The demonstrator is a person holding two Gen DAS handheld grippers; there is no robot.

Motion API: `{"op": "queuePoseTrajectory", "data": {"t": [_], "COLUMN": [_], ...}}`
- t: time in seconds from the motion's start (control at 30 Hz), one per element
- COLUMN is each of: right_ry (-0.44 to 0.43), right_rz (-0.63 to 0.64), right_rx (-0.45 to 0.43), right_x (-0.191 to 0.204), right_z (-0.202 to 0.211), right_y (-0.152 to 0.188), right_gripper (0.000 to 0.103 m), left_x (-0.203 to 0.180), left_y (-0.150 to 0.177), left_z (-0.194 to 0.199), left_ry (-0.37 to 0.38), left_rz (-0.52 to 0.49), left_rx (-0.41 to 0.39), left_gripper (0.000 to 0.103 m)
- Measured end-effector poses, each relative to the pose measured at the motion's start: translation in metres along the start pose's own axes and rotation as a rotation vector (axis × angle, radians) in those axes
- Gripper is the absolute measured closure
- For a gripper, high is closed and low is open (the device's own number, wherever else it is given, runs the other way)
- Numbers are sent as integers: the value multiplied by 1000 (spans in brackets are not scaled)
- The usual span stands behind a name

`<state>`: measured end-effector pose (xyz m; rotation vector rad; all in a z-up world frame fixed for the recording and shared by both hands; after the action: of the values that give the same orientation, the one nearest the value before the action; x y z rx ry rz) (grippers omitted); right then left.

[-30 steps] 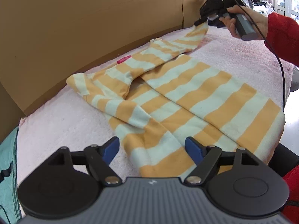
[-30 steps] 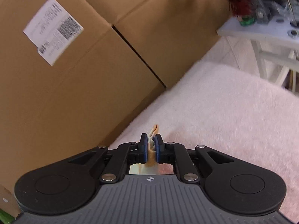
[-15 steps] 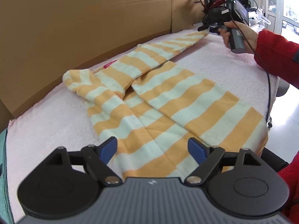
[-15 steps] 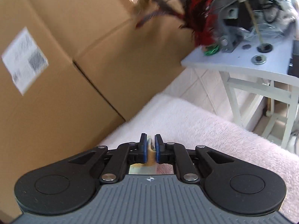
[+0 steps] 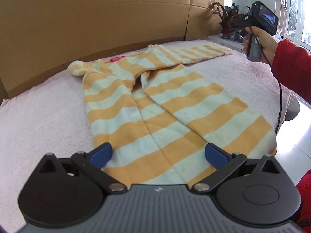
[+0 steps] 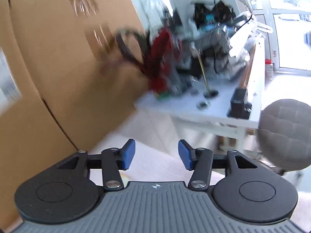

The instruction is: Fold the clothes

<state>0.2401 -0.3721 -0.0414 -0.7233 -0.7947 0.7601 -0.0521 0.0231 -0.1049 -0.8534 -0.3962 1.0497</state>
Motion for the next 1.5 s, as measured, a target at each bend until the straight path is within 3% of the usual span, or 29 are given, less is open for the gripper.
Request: {"op": "queuePoseTrajectory", "data": {"t": [0.07,0.13,0.2,0.3,0.33,0.4,0.43,0.5,0.6,0.67,0.7,0.73,0.77,0.8,0.87,0.97,1.0,1.1,1.13,1.17,1.23,1.33,1.43,1.47,1.5], "right_ry": [-269,-574,-803,-911,-908,-851,-826,-800,-761,-670,-719,-775,-851,-909,-901,-785,-766,-755,-746,-740,-776,-843,-804,-785,-750], "right_rz": [20,133,241,367,402,422,422,371,301,387,403,414,410,416,491,524,514,486,507,541,614,697,809,844,871], "right_rx": [74,310,588,866,911,926,927,890,812,619,593,592,665,733,822,725,690,672,608,527,427,517,562,554,479], "right_x": [49,122,184,247,262,285,296,314,318,309,307,305,303,302,301,309,315,324,322,318,305,270,242,234,230], "right_z": [24,54,85,114,113,95,84,56,46,53,68,83,99,113,123,97,89,83,90,98,121,150,144,142,137], "right_y": [12,61,126,214,235,260,270,273,260,240,234,230,235,241,264,275,274,266,258,247,230,231,247,250,245], "right_gripper": [62,61,62,61,61,62,68,103,103,91,88,88,87,80,72,100,103,103,103,85,78,76,80,93,94], "left_x": [-2,-3,-3,-4,-3,-4,-5,-5,-5,-5,-4,-3,-2,-2,-3,-4,-5,-7,-8,-8,-7,-8,-10,-8,-6], "left_y": [0,0,0,1,1,2,2,3,3,4,4,5,5,5,5,5,5,5,5,5,7,-5,-24,-27,-29], "left_z": [0,0,0,1,1,1,1,2,3,3,3,3,3,4,3,2,2,1,1,1,3,12,13,5,-3], "left_ry": [-8,-13,-16,-24,-29,-44,-50,-61,-71,-74,-75,-77,-78,-79,-86,-103,-113,-135,-140,-145,-144,-101,-35,-35,-38], "left_rz": [3,8,9,12,14,21,23,29,38,40,42,43,44,45,49,54,58,73,75,78,74,64,70,74,79], "left_rx": [-23,-39,-52,-69,-75,-87,-93,-103,-110,-114,-120,-125,-131,-136,-135,-137,-136,-135,-135,-135,-135,-157,-181,-161,-140], "left_gripper": [1,1,1,1,1,1,1,1,1,1,1,1,1,1,1,1,1,1,1,1,2,8,6,6,7]}}
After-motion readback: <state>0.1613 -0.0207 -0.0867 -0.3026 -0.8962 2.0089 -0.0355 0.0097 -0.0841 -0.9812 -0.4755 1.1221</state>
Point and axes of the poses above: each gripper's, at about its wrist camera, not at the fingertips, and z roughly against the way its jaws point, x to its left, y to its underside, the point moved 10 cm from there along -z, roughly the way its jaws point, and after that the axes turned 11 degrees about y, right-handed, at the moved point
